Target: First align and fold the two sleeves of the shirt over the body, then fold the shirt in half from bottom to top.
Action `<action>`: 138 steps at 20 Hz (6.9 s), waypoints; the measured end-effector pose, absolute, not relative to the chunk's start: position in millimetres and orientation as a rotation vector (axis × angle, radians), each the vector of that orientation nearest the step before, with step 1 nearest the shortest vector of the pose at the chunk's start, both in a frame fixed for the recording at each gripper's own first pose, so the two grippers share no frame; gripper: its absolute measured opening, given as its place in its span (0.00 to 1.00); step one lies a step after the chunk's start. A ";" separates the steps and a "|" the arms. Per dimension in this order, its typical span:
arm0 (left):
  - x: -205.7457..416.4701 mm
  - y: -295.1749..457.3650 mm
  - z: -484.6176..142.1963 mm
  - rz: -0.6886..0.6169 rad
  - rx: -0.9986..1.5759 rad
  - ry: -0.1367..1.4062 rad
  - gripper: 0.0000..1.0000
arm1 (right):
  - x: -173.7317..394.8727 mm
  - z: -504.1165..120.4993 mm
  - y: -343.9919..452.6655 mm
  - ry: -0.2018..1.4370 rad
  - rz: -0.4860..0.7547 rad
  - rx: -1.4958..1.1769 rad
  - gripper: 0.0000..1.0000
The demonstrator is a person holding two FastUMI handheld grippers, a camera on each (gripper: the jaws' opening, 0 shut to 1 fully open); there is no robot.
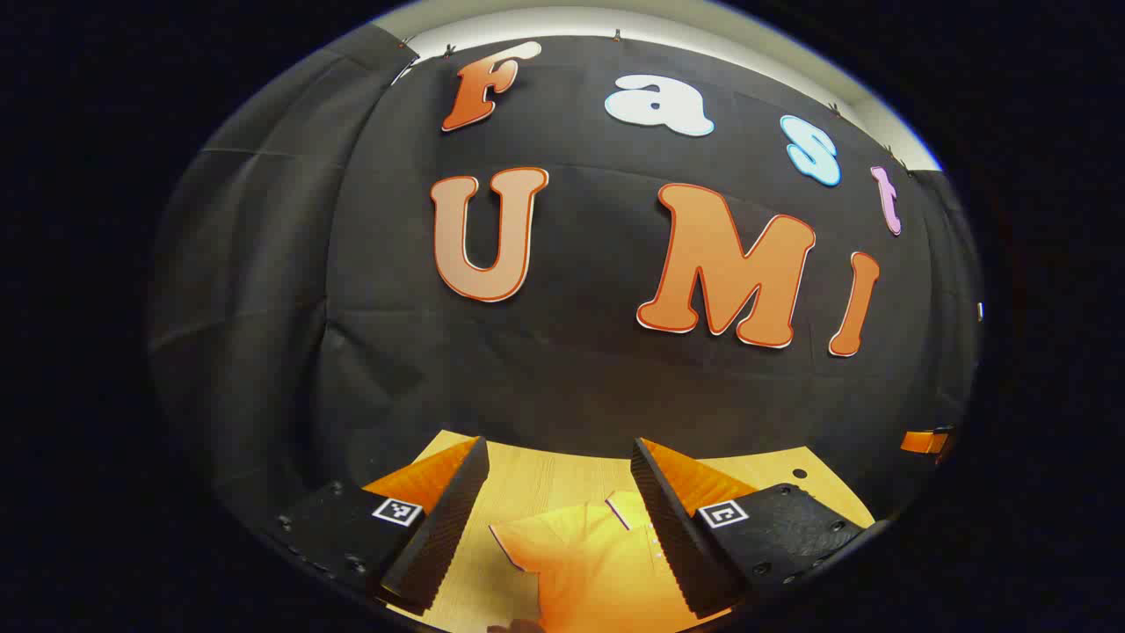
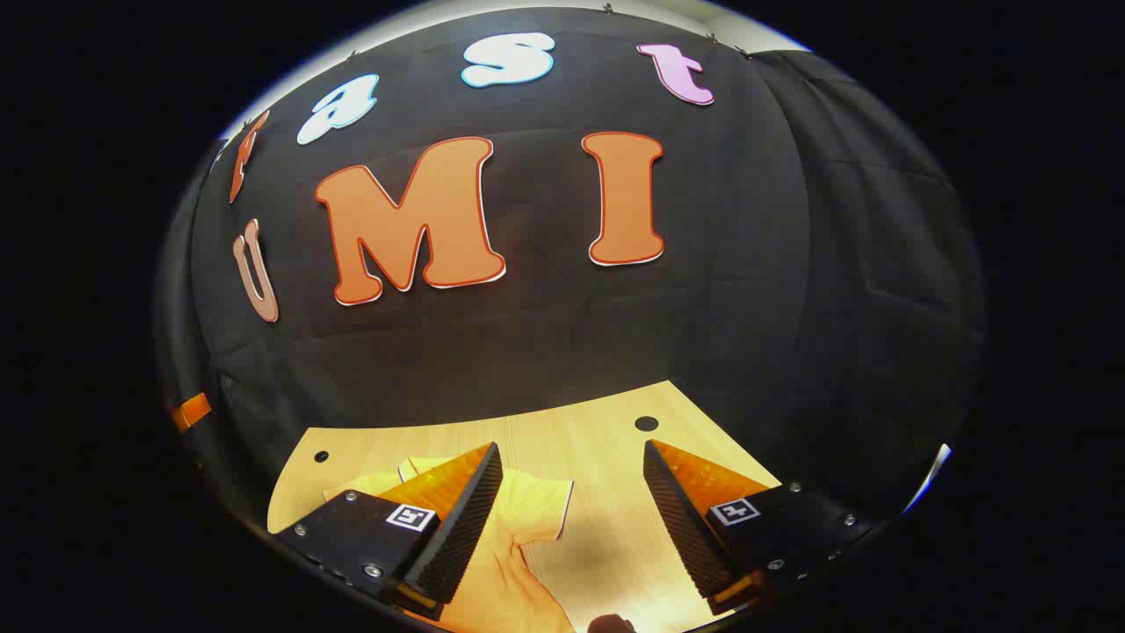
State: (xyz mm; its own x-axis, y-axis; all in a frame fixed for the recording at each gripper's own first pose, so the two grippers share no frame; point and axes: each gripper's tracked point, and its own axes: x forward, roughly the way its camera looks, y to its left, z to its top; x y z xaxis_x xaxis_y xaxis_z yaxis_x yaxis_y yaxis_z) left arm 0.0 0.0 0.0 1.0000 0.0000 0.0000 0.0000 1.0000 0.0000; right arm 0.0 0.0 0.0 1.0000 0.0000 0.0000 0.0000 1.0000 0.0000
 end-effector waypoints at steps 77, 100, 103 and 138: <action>75.6 76.5 -106.6 0.093 -0.063 0.240 0.98 | 228.3 -279.7 34.3 0.930 -0.076 -0.042 0.07; 25.7 121.5 -74.5 0.057 -0.055 0.148 0.98 | 181.2 -200.2 136.4 0.666 0.052 -0.282 0.01; 18.3 133.9 -78.2 0.062 -0.052 0.154 0.98 | 172.9 -210.1 158.6 0.667 0.089 -0.352 0.01; 72.4 89.4 -186.9 0.041 -0.142 0.588 0.98 | 119.0 -192.6 215.8 0.631 0.356 -0.244 0.99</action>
State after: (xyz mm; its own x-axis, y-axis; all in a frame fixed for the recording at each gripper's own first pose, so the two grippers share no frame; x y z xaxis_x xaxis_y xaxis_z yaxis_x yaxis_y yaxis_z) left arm 72.4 89.4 -186.9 0.8317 -0.0024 -0.5552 -0.0788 0.9894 -0.1223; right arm 119.0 215.8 -192.6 0.7502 0.2490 -0.6126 -0.3954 0.9114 -0.1137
